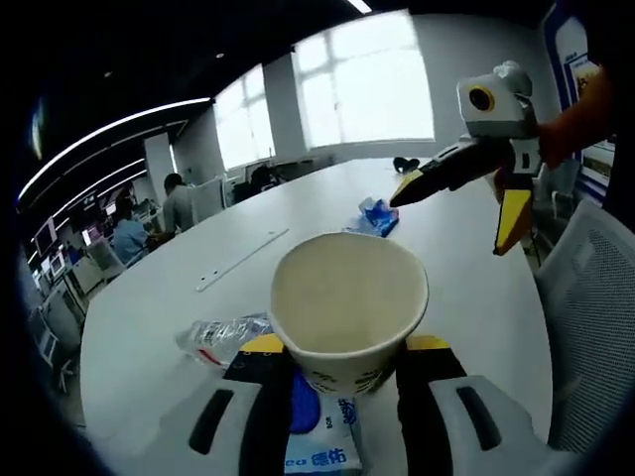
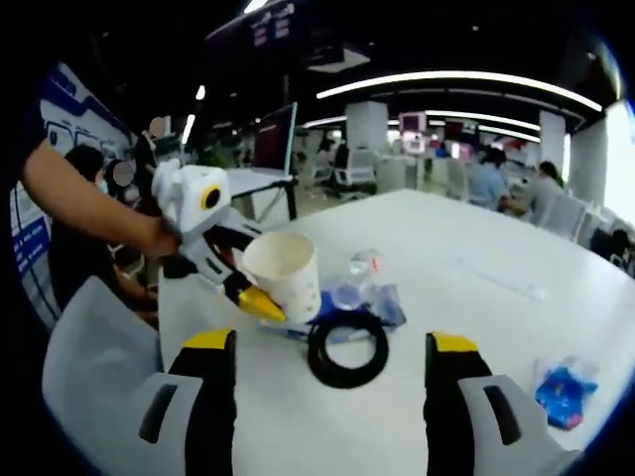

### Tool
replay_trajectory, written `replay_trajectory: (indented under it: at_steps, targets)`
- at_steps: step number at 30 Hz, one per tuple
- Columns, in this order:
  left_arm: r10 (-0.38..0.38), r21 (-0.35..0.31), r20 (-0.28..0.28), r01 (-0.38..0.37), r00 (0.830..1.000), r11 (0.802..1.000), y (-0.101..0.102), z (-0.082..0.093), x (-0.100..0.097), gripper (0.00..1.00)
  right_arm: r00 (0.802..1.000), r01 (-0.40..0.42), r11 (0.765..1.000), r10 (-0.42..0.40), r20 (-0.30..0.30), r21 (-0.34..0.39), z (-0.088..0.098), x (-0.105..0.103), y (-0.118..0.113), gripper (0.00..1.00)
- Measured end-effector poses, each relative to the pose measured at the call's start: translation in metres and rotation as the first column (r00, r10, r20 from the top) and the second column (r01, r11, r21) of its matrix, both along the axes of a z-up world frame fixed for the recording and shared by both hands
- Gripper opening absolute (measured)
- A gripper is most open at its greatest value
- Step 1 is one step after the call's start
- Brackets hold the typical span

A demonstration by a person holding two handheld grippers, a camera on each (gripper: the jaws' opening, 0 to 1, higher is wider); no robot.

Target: Arrange the tabletop items into an orderly group along one side of the table until the central work area is clear of visible clutter.

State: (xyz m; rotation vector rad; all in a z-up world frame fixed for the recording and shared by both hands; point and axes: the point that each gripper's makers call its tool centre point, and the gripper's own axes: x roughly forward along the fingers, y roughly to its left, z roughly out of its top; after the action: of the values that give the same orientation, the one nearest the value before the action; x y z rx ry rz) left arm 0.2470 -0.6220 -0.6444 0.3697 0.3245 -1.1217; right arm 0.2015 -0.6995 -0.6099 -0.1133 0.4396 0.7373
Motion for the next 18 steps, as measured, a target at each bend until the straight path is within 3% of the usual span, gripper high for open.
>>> replay_trajectory:
  at_steps: [18]
  targets:
    - [0.111,-0.008,-0.022,-0.111,0.994,0.994,0.024,-0.001,0.03,0.4,0.998,0.063,0.998,-0.062,-0.018,0.026,-0.004,0.0,-0.013,0.96]
